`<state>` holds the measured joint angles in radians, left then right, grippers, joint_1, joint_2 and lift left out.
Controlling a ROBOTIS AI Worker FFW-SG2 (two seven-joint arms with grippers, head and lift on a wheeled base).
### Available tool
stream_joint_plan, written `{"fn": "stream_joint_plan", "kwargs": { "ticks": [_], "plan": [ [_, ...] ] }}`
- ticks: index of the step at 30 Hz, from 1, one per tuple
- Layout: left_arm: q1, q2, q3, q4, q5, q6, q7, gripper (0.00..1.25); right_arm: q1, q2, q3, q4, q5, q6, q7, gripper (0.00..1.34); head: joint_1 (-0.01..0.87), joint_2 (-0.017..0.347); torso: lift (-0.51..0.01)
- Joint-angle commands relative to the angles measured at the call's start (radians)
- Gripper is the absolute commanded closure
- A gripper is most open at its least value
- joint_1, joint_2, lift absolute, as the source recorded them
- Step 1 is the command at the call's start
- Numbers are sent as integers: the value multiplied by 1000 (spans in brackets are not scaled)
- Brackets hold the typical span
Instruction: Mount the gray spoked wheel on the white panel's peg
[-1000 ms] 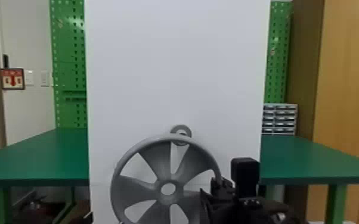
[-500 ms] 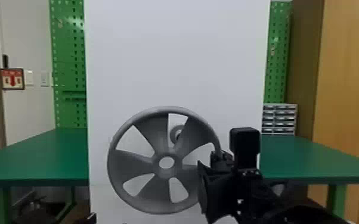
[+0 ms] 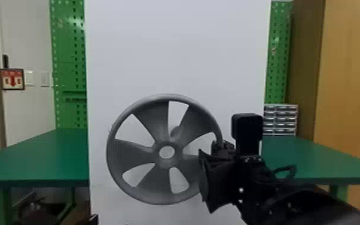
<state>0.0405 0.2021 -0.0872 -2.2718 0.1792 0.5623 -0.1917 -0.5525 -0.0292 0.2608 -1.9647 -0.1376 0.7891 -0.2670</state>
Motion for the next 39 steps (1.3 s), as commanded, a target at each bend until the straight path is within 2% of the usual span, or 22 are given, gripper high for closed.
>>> {"fn": "stream_joint_plan", "kwargs": {
  "ticks": [1,24,39],
  "plan": [
    [-2,5,-2,0,2,2,0,481,-15,-1,0,0,-2,9,-4,1181,123,-8,-406],
    [-13,14,-8,0,6,8,3,481,-70,-21,-52,-22,-25,114,-9,1181,123,-8,-406],
    [-16,16,-11,0,8,10,5,481,-78,-23,-61,-22,-17,131,-9,1181,123,-8,-406]
  ]
}}
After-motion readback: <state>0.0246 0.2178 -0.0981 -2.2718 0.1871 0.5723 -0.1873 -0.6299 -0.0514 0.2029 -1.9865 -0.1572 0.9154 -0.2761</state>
